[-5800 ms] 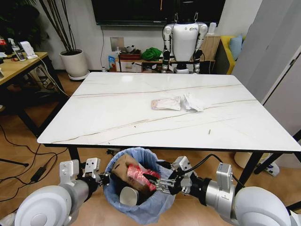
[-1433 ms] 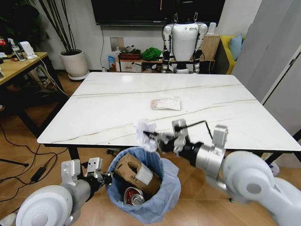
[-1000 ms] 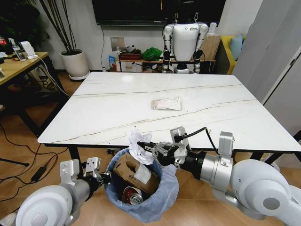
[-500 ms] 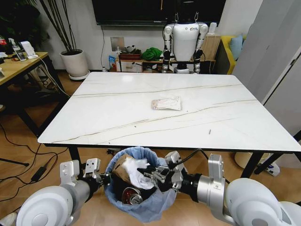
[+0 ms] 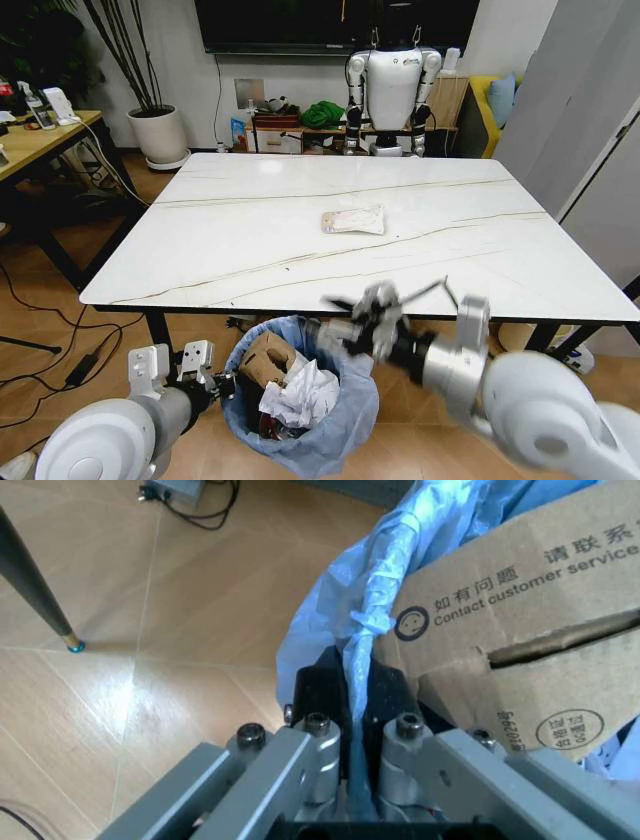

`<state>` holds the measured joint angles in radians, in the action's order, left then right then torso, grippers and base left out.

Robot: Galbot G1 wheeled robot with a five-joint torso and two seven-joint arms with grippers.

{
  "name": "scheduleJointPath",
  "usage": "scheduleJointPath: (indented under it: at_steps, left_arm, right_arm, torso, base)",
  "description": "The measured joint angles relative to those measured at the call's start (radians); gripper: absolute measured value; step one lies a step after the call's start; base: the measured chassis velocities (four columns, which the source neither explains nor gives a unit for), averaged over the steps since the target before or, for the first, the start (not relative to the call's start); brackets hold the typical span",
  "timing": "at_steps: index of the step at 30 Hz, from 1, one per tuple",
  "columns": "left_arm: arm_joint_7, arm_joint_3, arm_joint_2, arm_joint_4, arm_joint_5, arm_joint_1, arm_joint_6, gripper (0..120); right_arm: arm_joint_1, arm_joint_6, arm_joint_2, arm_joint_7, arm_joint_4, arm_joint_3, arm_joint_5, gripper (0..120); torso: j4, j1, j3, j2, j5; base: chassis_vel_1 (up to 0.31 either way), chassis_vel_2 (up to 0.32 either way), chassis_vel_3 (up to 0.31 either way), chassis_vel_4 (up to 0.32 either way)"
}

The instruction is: Pick up the trash bin and place the trash from the table into it.

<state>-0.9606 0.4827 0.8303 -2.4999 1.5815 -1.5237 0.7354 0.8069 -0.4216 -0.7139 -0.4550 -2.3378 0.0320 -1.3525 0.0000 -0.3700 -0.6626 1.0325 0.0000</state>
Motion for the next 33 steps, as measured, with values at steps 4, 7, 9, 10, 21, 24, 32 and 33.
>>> scheduleJointPath:
  at_steps: [4,7,9,10,21,24,32,33]
  left_arm:
    - [0.009,-0.007,-0.004,0.000,-0.002,-0.004,0.000,0]
    - [0.019,-0.012,-0.015,0.000,-0.004,-0.003,0.000,0]
    - [0.021,-0.013,-0.017,0.000,-0.004,-0.002,0.000,0]
    - [0.024,-0.013,-0.023,0.000,-0.004,-0.001,0.000,0]
    - [0.031,-0.016,-0.041,0.000,-0.001,0.004,0.000,0]
    - [0.031,-0.016,-0.043,0.000,0.000,0.005,0.000,0]
    - [0.034,-0.012,-0.048,0.000,0.005,0.013,0.000,0]
    - [0.035,-0.012,-0.048,0.000,0.005,0.014,0.000,0]
  right_arm:
    - [-0.085,0.010,-0.064,-0.089,0.130,0.003,-0.002,93]
    - [-0.146,0.019,-0.125,-0.148,0.280,0.002,0.003,100]
    - [-0.156,0.021,-0.135,-0.157,0.312,0.002,0.003,100]
    - [-0.179,0.023,-0.161,-0.175,0.382,0.004,0.004,100]
    - [-0.330,0.032,-0.351,-0.270,0.701,0.052,-0.018,100]
    - [-0.346,0.037,-0.376,-0.270,0.747,0.051,-0.015,100]
    - [-0.410,0.054,-0.453,-0.266,0.896,0.047,0.006,100]
    - [-0.413,0.054,-0.455,-0.265,0.899,0.047,0.006,100]
  torso:
    - [0.0002,0.000,0.000,0.000,-0.0001]
    - [0.0001,0.000,0.000,0.000,0.0001]
    - [0.0001,0.000,0.000,0.000,0.0000]
    - [-0.0001,0.000,0.000,0.000,-0.0001]
    - [0.0002,0.000,0.000,0.000,-0.0002]
    - [0.0000,0.000,0.000,0.000,-0.0003]
    - [-0.0002,0.000,0.000,0.000,-0.0001]
    - [-0.0002,0.000,0.000,0.000,-0.0001]
  base:
    - [0.000,0.000,0.000,0.000]
    - [0.000,0.000,0.000,0.000]
    - [0.000,0.000,0.000,0.000]
    - [0.000,0.000,0.000,0.000]
    - [0.000,0.000,0.000,0.000]
    - [0.000,0.000,0.000,0.000]
    - [0.000,0.000,0.000,0.000]
    - [0.000,0.000,0.000,0.000]
